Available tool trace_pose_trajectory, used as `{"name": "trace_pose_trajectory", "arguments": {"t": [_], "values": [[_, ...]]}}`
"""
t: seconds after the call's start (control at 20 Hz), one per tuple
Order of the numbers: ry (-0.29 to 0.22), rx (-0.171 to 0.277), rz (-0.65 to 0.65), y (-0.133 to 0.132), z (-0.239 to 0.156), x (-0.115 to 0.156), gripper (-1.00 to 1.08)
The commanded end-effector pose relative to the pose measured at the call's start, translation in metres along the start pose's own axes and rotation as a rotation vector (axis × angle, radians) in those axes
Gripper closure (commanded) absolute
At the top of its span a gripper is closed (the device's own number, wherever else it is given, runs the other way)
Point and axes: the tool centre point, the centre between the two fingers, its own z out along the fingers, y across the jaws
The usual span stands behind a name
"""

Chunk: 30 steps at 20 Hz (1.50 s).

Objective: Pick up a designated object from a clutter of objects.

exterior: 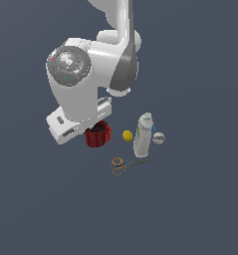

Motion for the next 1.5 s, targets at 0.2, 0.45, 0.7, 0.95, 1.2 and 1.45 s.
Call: {"name": "trace_pose_trajectory", "arguments": {"t": [0.2, 0.45, 0.7, 0.95, 1.2, 1.45], "values": [[0.002, -0.001, 0.000, 0.034, -0.058, -0.047, 1.08], [0.001, -0.001, 0.000, 0.058, -0.098, -0.079, 1.08], [0.001, -0.002, 0.000, 0.078, -0.130, -0.104, 1.08], [0.001, -0.003, 0.000, 0.094, -0.155, -0.123, 1.08], [0.001, -0.003, 0.000, 0.107, -0.174, -0.138, 1.08], [0.000, -0.003, -0.001, 0.115, -0.185, -0.146, 1.08]]}}
